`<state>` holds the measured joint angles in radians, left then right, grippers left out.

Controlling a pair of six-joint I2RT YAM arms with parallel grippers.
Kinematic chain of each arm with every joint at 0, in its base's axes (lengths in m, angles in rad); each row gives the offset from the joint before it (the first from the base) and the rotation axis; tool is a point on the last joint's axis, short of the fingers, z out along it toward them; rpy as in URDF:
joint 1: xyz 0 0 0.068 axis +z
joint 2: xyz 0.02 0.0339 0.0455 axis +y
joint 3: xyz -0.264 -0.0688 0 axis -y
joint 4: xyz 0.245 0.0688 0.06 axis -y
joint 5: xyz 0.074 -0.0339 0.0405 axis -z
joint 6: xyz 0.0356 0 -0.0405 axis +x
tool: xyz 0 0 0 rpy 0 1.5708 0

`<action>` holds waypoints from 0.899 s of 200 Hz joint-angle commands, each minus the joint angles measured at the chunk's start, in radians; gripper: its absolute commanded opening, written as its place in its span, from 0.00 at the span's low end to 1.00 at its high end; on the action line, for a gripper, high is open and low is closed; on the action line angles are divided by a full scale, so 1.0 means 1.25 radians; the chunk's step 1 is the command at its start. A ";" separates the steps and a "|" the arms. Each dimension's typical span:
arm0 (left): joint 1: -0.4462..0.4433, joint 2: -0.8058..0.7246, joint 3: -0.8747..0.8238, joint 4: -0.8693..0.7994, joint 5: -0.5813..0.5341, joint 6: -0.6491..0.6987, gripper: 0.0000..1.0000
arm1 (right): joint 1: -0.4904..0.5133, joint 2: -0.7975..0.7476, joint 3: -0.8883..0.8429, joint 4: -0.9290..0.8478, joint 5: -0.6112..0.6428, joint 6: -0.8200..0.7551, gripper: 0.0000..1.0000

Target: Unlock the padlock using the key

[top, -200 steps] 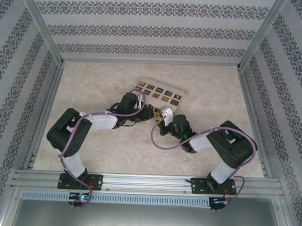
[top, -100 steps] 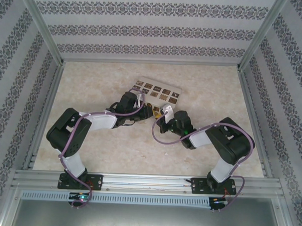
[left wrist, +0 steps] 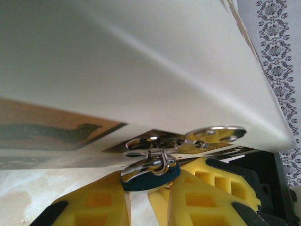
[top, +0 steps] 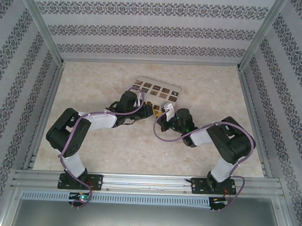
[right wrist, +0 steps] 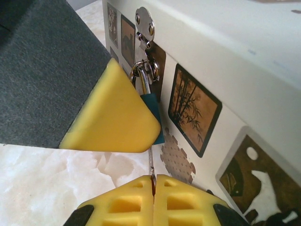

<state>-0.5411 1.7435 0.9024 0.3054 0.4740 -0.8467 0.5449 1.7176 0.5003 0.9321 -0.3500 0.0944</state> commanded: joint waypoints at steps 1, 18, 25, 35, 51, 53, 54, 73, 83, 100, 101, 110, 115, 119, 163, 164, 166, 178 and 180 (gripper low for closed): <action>-0.021 -0.012 0.012 -0.010 0.093 0.000 0.20 | 0.007 -0.027 0.049 0.125 -0.083 -0.003 0.00; -0.021 -0.011 0.012 -0.009 0.096 -0.001 0.20 | 0.003 -0.026 0.052 0.138 -0.107 0.017 0.00; -0.021 -0.011 0.011 -0.009 0.096 -0.001 0.20 | 0.002 -0.027 0.055 0.136 -0.112 0.017 0.00; -0.022 -0.010 0.011 -0.010 0.097 -0.001 0.20 | 0.002 -0.029 0.058 0.132 -0.109 0.015 0.00; -0.021 -0.008 0.011 -0.010 0.098 0.000 0.20 | 0.000 -0.029 0.065 0.133 -0.108 0.013 0.00; -0.021 -0.007 0.012 -0.010 0.099 0.000 0.20 | 0.000 -0.029 0.066 0.133 -0.108 0.013 0.00; -0.021 -0.008 0.011 -0.010 0.099 -0.001 0.20 | -0.001 -0.029 0.067 0.133 -0.110 0.014 0.00; -0.021 -0.004 0.010 -0.010 0.099 0.001 0.20 | -0.004 -0.030 0.082 0.133 -0.118 0.024 0.00; -0.021 -0.003 0.010 -0.008 0.099 0.000 0.20 | -0.004 -0.031 0.089 0.132 -0.117 0.025 0.00; -0.021 -0.002 0.009 -0.005 0.099 -0.002 0.20 | -0.007 -0.034 0.099 0.133 -0.117 0.028 0.00; -0.021 -0.002 0.009 -0.005 0.099 -0.001 0.20 | -0.008 -0.034 0.099 0.133 -0.118 0.029 0.00; -0.021 -0.002 0.008 -0.005 0.099 0.000 0.20 | -0.010 -0.035 0.106 0.133 -0.125 0.036 0.00; -0.021 -0.003 0.007 -0.005 0.098 -0.001 0.20 | -0.010 -0.036 0.108 0.132 -0.129 0.036 0.00; -0.021 -0.002 0.006 -0.004 0.098 -0.001 0.20 | -0.011 -0.036 0.109 0.131 -0.130 0.035 0.00; -0.022 -0.005 0.010 0.016 0.109 -0.023 0.20 | -0.008 -0.041 0.093 0.098 -0.087 -0.058 0.00; -0.022 -0.005 0.010 0.016 0.109 -0.023 0.20 | -0.007 -0.042 0.092 0.098 -0.084 -0.063 0.00; -0.021 -0.006 0.010 0.016 0.109 -0.023 0.20 | -0.006 -0.042 0.090 0.099 -0.080 -0.067 0.00; -0.021 -0.007 0.012 0.012 0.110 -0.023 0.20 | -0.003 -0.042 0.078 0.105 -0.058 -0.105 0.00; -0.021 -0.007 0.013 0.011 0.110 -0.023 0.20 | -0.003 -0.042 0.077 0.105 -0.055 -0.110 0.00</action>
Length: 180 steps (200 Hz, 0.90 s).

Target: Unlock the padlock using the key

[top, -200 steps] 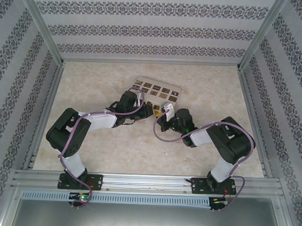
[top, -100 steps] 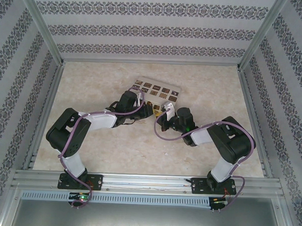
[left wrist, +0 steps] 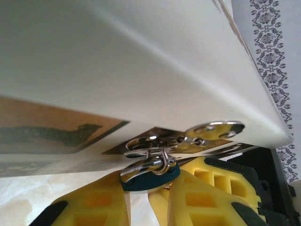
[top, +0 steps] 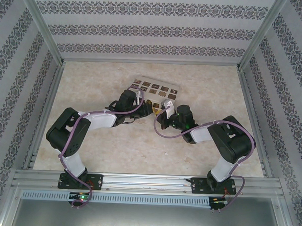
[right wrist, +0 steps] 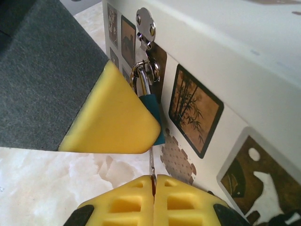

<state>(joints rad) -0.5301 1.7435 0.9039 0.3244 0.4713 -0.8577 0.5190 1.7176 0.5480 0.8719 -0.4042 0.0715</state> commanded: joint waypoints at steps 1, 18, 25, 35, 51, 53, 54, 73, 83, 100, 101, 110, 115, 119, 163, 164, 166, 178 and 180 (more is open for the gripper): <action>-0.030 -0.007 0.013 -0.005 0.113 -0.014 0.20 | 0.018 -0.041 0.038 0.154 -0.011 -0.093 0.00; -0.030 -0.006 0.016 -0.010 0.116 -0.014 0.20 | 0.018 -0.041 0.033 0.158 -0.003 -0.115 0.00; -0.031 -0.006 0.016 -0.012 0.117 -0.014 0.20 | 0.019 -0.042 0.033 0.158 -0.002 -0.119 0.00; -0.030 -0.007 0.017 -0.013 0.118 -0.015 0.20 | 0.020 -0.041 0.033 0.158 0.000 -0.123 0.00; -0.030 -0.007 0.019 -0.014 0.119 -0.015 0.20 | 0.022 -0.041 0.034 0.161 -0.007 -0.110 0.00; -0.030 -0.006 0.019 -0.014 0.119 -0.016 0.20 | 0.020 -0.041 0.034 0.162 -0.010 -0.107 0.00; -0.030 -0.006 0.019 -0.014 0.119 -0.015 0.20 | 0.020 -0.041 0.035 0.162 -0.012 -0.104 0.00; -0.030 -0.006 0.020 -0.014 0.118 -0.012 0.20 | 0.020 -0.041 0.039 0.165 -0.037 -0.051 0.00; -0.030 -0.006 0.019 -0.014 0.117 -0.012 0.20 | 0.020 -0.041 0.041 0.164 -0.046 -0.024 0.00; -0.029 -0.008 0.016 -0.010 0.113 -0.013 0.20 | 0.020 -0.047 0.038 0.154 -0.044 0.008 0.00; -0.029 -0.009 0.016 -0.009 0.113 -0.013 0.20 | 0.020 -0.048 0.038 0.153 -0.044 0.010 0.00; -0.029 -0.011 0.017 -0.007 0.110 -0.012 0.20 | 0.020 -0.053 0.033 0.145 -0.045 0.018 0.00; -0.030 -0.011 0.016 -0.006 0.110 -0.012 0.20 | 0.020 -0.056 0.029 0.143 -0.042 0.022 0.00; -0.028 -0.011 0.016 -0.006 0.110 -0.013 0.20 | 0.020 -0.058 0.025 0.143 -0.040 0.025 0.00; -0.026 -0.009 0.016 -0.004 0.119 -0.010 0.20 | 0.017 -0.070 -0.001 0.154 -0.046 0.076 0.00; -0.026 -0.009 0.016 -0.004 0.119 -0.011 0.20 | 0.017 -0.070 -0.001 0.155 -0.047 0.077 0.00; -0.025 -0.009 0.016 -0.004 0.120 -0.010 0.20 | 0.017 -0.069 -0.001 0.156 -0.048 0.079 0.00; -0.025 -0.011 0.016 -0.006 0.125 -0.009 0.20 | 0.017 -0.067 -0.004 0.163 -0.056 0.089 0.00; -0.024 -0.011 0.016 -0.006 0.125 -0.009 0.20 | 0.017 -0.066 -0.004 0.163 -0.057 0.091 0.00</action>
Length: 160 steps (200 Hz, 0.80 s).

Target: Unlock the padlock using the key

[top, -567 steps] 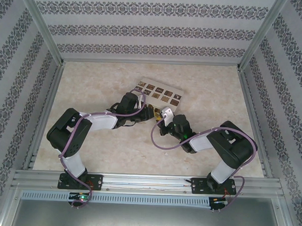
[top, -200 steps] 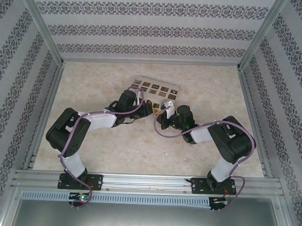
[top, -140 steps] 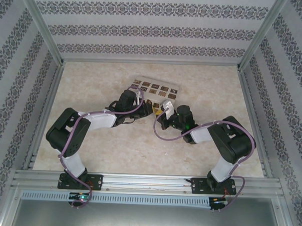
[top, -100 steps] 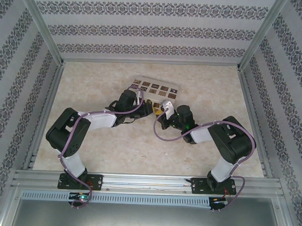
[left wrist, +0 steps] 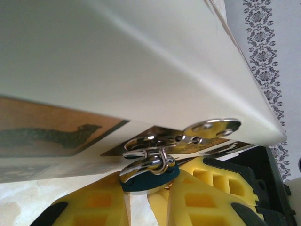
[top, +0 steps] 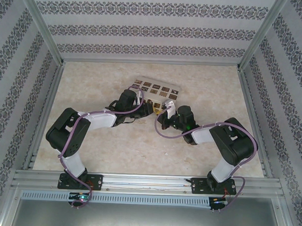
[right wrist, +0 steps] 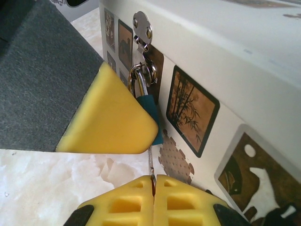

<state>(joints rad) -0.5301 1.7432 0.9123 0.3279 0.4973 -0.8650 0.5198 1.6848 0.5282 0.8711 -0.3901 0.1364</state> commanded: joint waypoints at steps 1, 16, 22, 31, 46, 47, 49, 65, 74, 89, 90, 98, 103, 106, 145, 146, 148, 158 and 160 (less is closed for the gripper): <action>-0.024 -0.010 0.009 -0.008 0.105 -0.003 0.20 | 0.017 -0.040 0.013 0.164 -0.069 0.040 0.00; -0.022 -0.012 0.009 -0.010 0.110 0.000 0.20 | 0.016 -0.038 0.015 0.166 -0.083 0.047 0.00; -0.022 -0.013 0.009 -0.011 0.114 0.000 0.20 | 0.016 -0.037 0.015 0.166 -0.089 0.049 0.00; -0.020 -0.013 0.009 -0.012 0.117 0.000 0.20 | 0.016 -0.037 0.016 0.164 -0.096 0.052 0.00; -0.018 -0.015 0.009 -0.013 0.121 0.003 0.20 | 0.015 -0.037 0.016 0.163 -0.107 0.056 0.00; -0.018 -0.015 0.009 -0.014 0.121 0.004 0.20 | 0.014 -0.037 0.016 0.162 -0.108 0.056 0.00; -0.018 -0.015 0.009 -0.014 0.122 0.005 0.20 | 0.014 -0.037 0.017 0.162 -0.110 0.057 0.00; -0.015 -0.015 0.008 -0.015 0.128 0.006 0.20 | 0.009 -0.040 0.017 0.159 -0.127 0.063 0.00; -0.012 -0.015 0.007 -0.014 0.132 0.007 0.20 | 0.007 -0.043 0.019 0.154 -0.139 0.064 0.00; -0.010 -0.015 0.004 -0.014 0.138 0.012 0.20 | 0.003 -0.047 0.020 0.145 -0.151 0.066 0.00; -0.010 -0.015 0.003 -0.015 0.138 0.013 0.20 | 0.002 -0.047 0.020 0.144 -0.152 0.066 0.00; -0.009 -0.016 0.002 -0.014 0.140 0.017 0.20 | -0.001 -0.047 0.021 0.144 -0.153 0.070 0.00; -0.008 -0.016 0.001 -0.016 0.141 0.019 0.20 | -0.003 -0.046 0.022 0.144 -0.154 0.074 0.00; -0.008 -0.017 0.001 -0.017 0.142 0.021 0.20 | -0.004 -0.046 0.022 0.146 -0.155 0.076 0.00; -0.007 -0.015 -0.003 -0.014 0.149 0.034 0.20 | -0.010 -0.039 0.043 0.149 -0.156 0.106 0.00; -0.007 -0.014 -0.003 -0.014 0.150 0.034 0.20 | -0.009 -0.038 0.043 0.150 -0.157 0.107 0.00; -0.009 -0.015 -0.003 -0.014 0.150 0.034 0.20 | -0.009 -0.037 0.046 0.150 -0.158 0.109 0.00; -0.008 -0.014 -0.006 -0.009 0.148 0.035 0.20 | -0.011 -0.036 0.052 0.155 -0.158 0.119 0.00; -0.007 -0.014 -0.007 -0.008 0.148 0.035 0.20 | -0.011 -0.035 0.053 0.157 -0.158 0.120 0.00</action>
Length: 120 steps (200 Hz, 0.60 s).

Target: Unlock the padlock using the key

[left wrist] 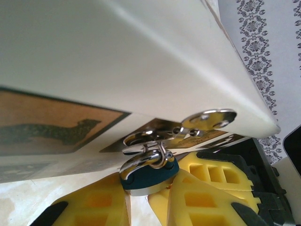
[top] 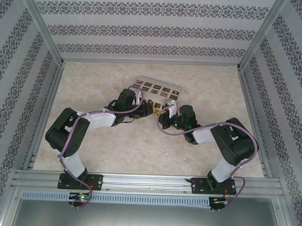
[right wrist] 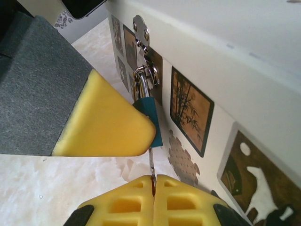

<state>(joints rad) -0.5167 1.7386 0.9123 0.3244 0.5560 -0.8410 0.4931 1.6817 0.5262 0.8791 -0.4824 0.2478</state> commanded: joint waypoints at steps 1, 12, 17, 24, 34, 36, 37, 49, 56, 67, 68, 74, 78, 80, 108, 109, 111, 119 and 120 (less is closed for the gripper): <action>-0.018 -0.010 -0.006 -0.005 0.101 0.016 0.20 | 0.011 -0.032 0.055 0.151 -0.084 0.032 0.00; -0.018 -0.009 -0.009 0.001 0.100 0.013 0.20 | 0.010 -0.028 0.062 0.158 -0.089 0.040 0.00; -0.018 -0.008 -0.010 0.005 0.099 0.011 0.20 | 0.009 -0.026 0.065 0.158 -0.089 0.041 0.00; -0.018 -0.007 -0.012 0.009 0.100 0.010 0.20 | 0.009 -0.024 0.070 0.157 -0.089 0.040 0.00; -0.019 -0.004 -0.014 0.013 0.100 0.009 0.20 | 0.009 -0.022 0.077 0.156 -0.088 0.037 0.00; -0.019 -0.003 -0.015 0.014 0.100 0.009 0.20 | 0.009 -0.021 0.077 0.156 -0.088 0.036 0.00; -0.018 -0.003 -0.014 0.014 0.099 0.009 0.20 | 0.009 -0.021 0.078 0.156 -0.087 0.036 0.00; -0.018 0.000 -0.015 0.015 0.100 0.010 0.20 | 0.008 -0.017 0.084 0.154 -0.084 0.036 0.00; -0.018 0.003 -0.016 0.019 0.099 0.010 0.20 | 0.007 -0.015 0.088 0.153 -0.084 0.037 0.00; -0.018 0.006 -0.017 0.023 0.099 0.008 0.20 | 0.006 -0.012 0.095 0.148 -0.084 0.040 0.00; -0.018 0.007 -0.017 0.024 0.100 0.009 0.20 | 0.006 -0.011 0.095 0.148 -0.084 0.040 0.00; -0.018 0.007 -0.018 0.026 0.099 0.010 0.20 | 0.006 -0.011 0.099 0.145 -0.083 0.041 0.00; -0.019 0.009 -0.019 0.026 0.098 0.011 0.20 | 0.006 -0.011 0.101 0.142 -0.083 0.042 0.00; -0.019 0.009 -0.019 0.026 0.098 0.012 0.20 | 0.006 -0.011 0.102 0.140 -0.083 0.042 0.00; -0.017 0.022 -0.021 0.032 0.091 0.018 0.20 | 0.006 -0.005 0.104 0.119 -0.081 0.034 0.00; -0.018 0.023 -0.021 0.032 0.091 0.018 0.20 | 0.006 -0.004 0.104 0.118 -0.082 0.033 0.00; -0.018 0.024 -0.021 0.033 0.091 0.018 0.20 | 0.006 -0.003 0.103 0.116 -0.082 0.033 0.00; -0.018 0.029 -0.021 0.039 0.089 0.017 0.20 | 0.005 0.003 0.102 0.111 -0.084 0.031 0.00; -0.018 0.029 -0.021 0.039 0.089 0.017 0.20 | 0.005 0.004 0.102 0.110 -0.083 0.031 0.00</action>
<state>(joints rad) -0.5018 1.7397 0.9092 0.3634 0.5617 -0.8391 0.4858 1.6852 0.5747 0.8383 -0.4927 0.2863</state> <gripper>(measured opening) 0.202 0.042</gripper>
